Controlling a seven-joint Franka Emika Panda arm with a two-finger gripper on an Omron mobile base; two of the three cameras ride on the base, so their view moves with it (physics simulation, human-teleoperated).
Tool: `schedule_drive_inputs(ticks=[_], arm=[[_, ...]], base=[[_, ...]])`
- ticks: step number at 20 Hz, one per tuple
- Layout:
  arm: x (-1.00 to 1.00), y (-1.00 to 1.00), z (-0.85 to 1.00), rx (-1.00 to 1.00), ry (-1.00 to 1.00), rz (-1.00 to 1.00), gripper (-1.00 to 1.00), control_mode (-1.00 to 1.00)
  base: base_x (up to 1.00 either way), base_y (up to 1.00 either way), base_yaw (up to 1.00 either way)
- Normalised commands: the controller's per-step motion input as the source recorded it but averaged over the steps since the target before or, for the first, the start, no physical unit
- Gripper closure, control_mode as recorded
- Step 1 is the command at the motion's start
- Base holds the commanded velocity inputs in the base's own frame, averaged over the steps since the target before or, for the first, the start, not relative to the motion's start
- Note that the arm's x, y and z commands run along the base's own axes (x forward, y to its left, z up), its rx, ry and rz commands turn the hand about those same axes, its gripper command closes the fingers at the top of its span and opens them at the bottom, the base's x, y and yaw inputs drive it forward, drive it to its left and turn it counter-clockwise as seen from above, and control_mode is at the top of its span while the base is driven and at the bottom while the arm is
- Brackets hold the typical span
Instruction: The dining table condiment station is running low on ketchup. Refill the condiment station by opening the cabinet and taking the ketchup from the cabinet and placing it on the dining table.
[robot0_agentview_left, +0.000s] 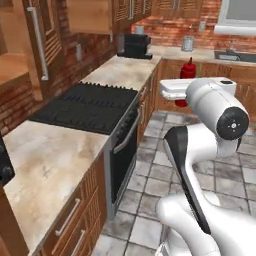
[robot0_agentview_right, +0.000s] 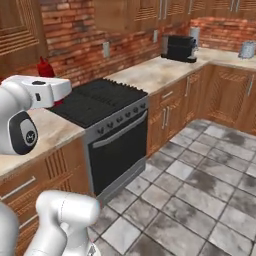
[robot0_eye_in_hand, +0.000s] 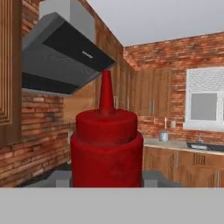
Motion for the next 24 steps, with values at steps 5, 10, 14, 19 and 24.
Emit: schedule_drive_inputs(ticks=[5,10,14,19,24], arm=[[0.0,0.0,0.0,0.0,0.0,0.0,1.0,1.0],[0.0,0.0,0.0,0.0,0.0,0.0,1.0,1.0],[0.0,0.0,0.0,0.0,0.0,0.0,1.0,1.0],[0.0,0.0,0.0,0.0,0.0,0.0,1.0,1.0],[0.0,0.0,0.0,0.0,0.0,0.0,1.0,1.0]], base=[[-0.32,0.0,-0.88],[-0.25,0.0,-0.87],[-0.09,-0.05,-0.78],[0.0,-0.1,-0.66],[0.16,-0.45,-0.43]])
